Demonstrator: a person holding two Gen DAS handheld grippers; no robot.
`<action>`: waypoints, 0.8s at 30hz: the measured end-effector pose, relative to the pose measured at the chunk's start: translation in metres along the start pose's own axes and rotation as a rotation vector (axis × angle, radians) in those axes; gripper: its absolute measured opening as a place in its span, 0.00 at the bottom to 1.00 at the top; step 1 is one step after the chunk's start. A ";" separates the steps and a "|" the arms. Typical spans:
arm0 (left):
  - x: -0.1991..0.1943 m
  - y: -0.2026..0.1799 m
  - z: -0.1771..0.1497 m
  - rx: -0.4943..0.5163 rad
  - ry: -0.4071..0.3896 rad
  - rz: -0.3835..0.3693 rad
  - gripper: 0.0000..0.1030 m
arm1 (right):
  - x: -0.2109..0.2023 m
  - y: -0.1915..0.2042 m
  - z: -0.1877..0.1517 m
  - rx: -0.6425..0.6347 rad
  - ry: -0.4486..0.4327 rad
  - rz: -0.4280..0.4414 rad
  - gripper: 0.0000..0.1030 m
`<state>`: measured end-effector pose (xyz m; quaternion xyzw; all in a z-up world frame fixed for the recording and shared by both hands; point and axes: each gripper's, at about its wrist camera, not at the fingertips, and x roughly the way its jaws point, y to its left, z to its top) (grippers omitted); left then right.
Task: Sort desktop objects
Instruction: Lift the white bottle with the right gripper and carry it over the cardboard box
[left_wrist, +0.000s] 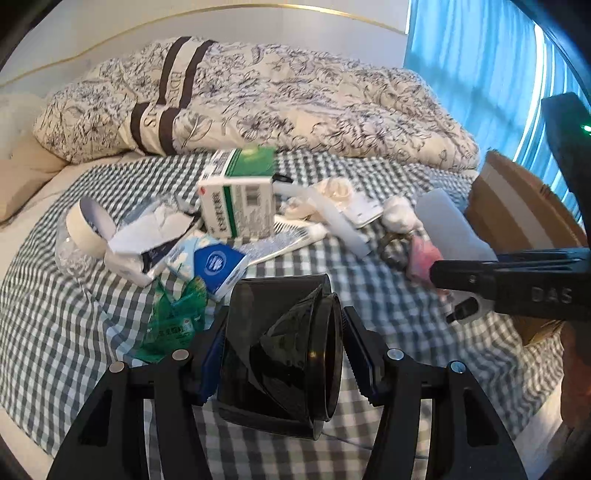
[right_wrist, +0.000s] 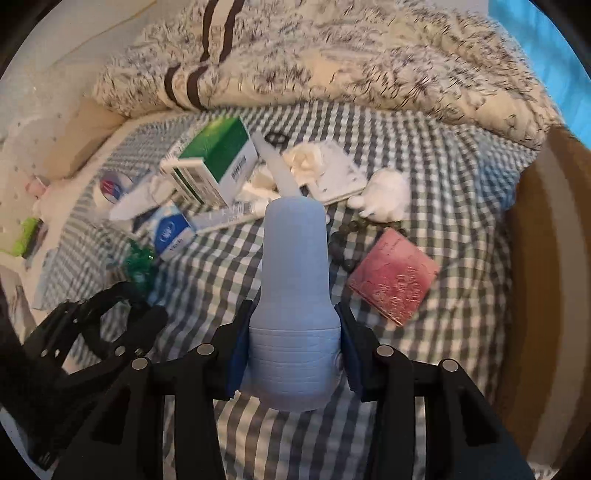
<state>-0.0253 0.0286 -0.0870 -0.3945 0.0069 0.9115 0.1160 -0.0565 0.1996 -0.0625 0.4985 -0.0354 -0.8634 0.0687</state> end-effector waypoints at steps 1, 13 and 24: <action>-0.003 -0.004 0.004 0.003 0.004 0.000 0.58 | -0.010 -0.004 0.001 0.010 -0.015 -0.006 0.42; -0.072 -0.140 0.091 0.223 -0.137 -0.236 0.58 | -0.155 -0.100 0.002 0.159 -0.255 -0.127 0.42; -0.059 -0.289 0.101 0.464 -0.115 -0.440 0.57 | -0.185 -0.222 -0.027 0.353 -0.227 -0.331 0.42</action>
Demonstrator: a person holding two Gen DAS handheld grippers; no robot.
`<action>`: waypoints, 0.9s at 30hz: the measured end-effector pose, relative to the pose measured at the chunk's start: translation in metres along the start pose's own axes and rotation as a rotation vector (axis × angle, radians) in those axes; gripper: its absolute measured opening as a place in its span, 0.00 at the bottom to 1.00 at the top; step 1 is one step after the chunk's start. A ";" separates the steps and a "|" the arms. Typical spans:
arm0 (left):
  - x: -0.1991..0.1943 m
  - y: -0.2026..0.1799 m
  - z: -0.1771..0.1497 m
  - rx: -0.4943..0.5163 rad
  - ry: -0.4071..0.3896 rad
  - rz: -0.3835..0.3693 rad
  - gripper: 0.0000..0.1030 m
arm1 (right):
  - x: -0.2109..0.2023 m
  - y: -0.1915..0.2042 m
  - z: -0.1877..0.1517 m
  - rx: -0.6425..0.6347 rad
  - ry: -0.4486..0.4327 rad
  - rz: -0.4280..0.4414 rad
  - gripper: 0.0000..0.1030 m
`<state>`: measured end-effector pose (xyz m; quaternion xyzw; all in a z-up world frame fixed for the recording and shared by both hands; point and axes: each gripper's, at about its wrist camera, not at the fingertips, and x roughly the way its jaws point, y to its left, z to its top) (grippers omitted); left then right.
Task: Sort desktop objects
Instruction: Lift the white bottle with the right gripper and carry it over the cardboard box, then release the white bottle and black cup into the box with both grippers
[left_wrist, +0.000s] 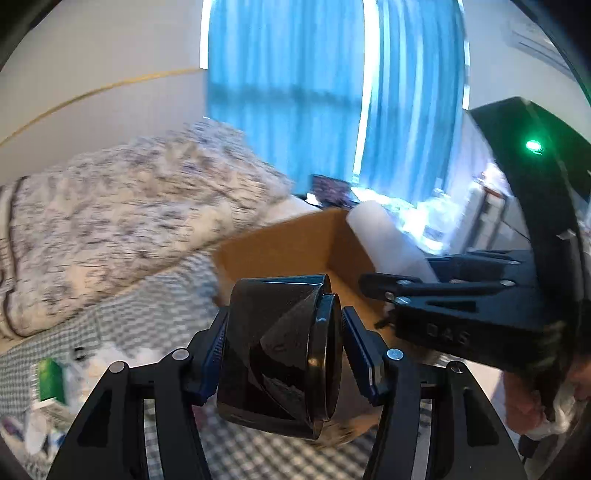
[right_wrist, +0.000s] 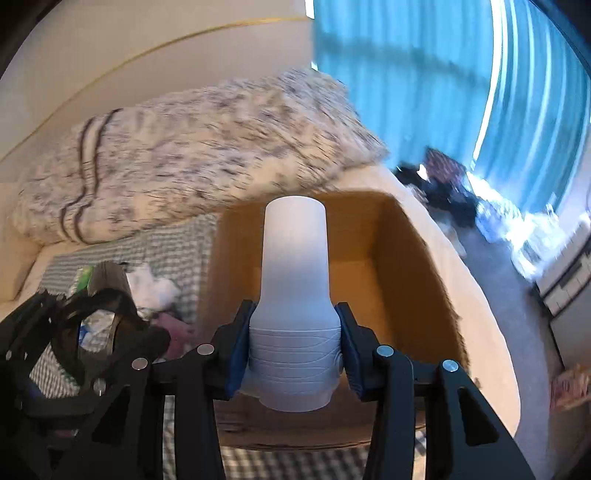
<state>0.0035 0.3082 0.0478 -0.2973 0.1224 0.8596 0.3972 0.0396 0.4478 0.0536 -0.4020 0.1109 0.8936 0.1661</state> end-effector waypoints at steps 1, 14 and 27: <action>0.005 -0.004 -0.001 0.007 0.006 -0.006 0.57 | 0.004 -0.007 0.000 0.008 0.013 -0.006 0.42; 0.046 -0.021 -0.023 0.046 0.049 0.039 0.95 | 0.032 -0.042 -0.009 0.067 0.063 -0.020 0.71; 0.013 0.015 -0.023 0.000 0.006 0.101 0.96 | 0.009 -0.028 -0.002 0.071 0.000 0.027 0.78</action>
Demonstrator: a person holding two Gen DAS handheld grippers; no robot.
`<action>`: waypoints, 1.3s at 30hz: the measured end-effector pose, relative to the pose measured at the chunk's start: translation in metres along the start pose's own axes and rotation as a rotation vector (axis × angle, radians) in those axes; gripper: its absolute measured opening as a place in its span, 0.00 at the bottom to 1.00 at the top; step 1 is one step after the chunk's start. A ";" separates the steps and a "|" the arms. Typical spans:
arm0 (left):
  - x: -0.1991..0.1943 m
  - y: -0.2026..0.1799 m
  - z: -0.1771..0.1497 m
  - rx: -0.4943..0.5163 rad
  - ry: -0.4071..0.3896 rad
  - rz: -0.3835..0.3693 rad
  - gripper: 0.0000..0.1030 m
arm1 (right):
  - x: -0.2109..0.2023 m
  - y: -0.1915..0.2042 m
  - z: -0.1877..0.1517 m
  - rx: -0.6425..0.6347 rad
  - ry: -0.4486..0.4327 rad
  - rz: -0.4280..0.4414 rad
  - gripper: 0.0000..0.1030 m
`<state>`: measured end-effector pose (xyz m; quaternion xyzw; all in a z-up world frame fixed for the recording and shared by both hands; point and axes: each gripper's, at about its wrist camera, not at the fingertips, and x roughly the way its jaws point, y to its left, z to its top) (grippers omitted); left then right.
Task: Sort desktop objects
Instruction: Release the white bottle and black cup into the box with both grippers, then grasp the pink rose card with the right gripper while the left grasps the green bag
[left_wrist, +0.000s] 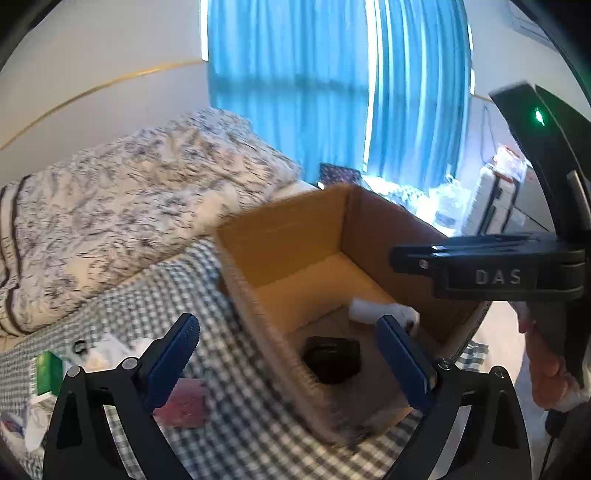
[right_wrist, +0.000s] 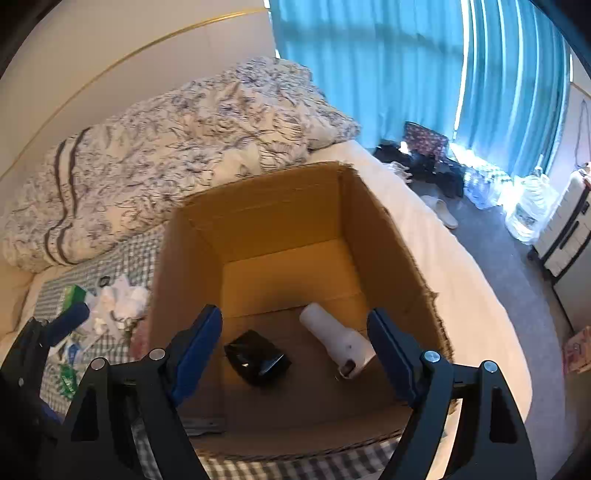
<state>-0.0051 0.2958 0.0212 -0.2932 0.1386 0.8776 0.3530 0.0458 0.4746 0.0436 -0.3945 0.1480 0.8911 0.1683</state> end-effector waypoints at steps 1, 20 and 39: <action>-0.007 0.006 -0.001 -0.010 -0.007 0.011 0.96 | -0.004 0.007 0.000 -0.015 -0.007 0.008 0.78; -0.152 0.220 -0.115 -0.382 -0.022 0.474 1.00 | -0.031 0.205 -0.059 -0.301 -0.012 0.289 0.78; -0.074 0.298 -0.244 -0.573 0.171 0.523 1.00 | 0.101 0.259 -0.115 -0.277 0.161 0.152 0.78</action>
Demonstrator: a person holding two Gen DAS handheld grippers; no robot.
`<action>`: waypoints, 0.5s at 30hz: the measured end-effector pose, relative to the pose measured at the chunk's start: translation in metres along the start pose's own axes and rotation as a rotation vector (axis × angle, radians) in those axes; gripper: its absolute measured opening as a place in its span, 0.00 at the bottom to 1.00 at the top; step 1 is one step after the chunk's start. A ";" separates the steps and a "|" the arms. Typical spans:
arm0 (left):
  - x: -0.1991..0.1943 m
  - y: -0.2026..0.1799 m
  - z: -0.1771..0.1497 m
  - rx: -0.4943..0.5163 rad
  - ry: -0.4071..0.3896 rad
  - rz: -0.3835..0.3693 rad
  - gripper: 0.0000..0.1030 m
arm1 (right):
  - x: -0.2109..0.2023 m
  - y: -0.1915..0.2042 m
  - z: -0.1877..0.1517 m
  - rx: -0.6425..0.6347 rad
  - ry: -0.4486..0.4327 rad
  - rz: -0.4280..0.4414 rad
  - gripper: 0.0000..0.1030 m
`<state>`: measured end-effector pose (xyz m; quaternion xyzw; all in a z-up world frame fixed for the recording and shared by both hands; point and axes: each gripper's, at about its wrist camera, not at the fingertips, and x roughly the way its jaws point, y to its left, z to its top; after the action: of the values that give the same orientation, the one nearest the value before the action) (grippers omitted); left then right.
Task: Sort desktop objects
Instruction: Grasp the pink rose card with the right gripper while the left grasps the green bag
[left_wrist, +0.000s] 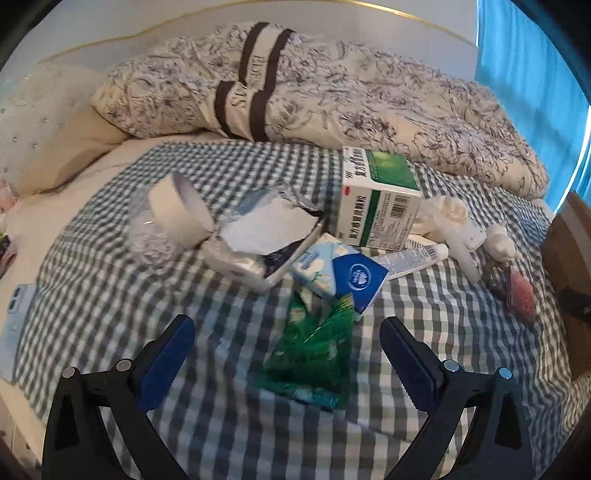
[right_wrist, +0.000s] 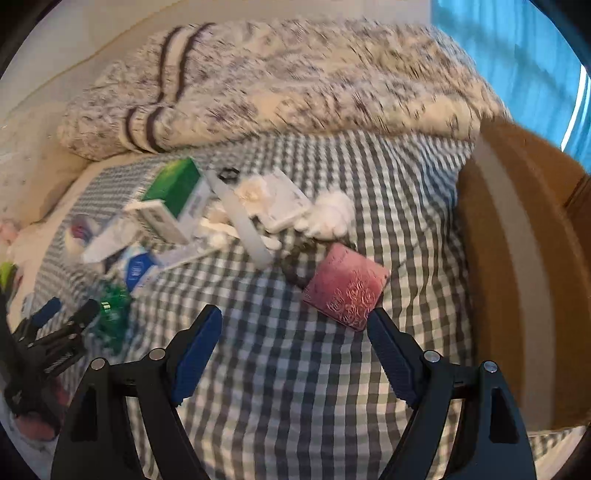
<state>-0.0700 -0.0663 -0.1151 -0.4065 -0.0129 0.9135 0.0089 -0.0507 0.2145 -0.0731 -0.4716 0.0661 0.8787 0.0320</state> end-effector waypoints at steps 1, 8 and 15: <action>0.002 -0.001 0.001 0.001 0.001 -0.013 1.00 | 0.007 -0.003 0.000 0.012 0.011 -0.005 0.78; 0.019 -0.018 0.010 0.035 0.022 -0.050 1.00 | 0.036 -0.015 0.006 0.061 0.034 -0.072 0.78; 0.034 -0.024 0.005 0.076 0.057 -0.019 1.00 | 0.062 -0.030 0.014 0.139 0.043 -0.138 0.78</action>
<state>-0.0964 -0.0416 -0.1368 -0.4315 0.0181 0.9013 0.0336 -0.0928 0.2462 -0.1197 -0.4904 0.0948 0.8574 0.1236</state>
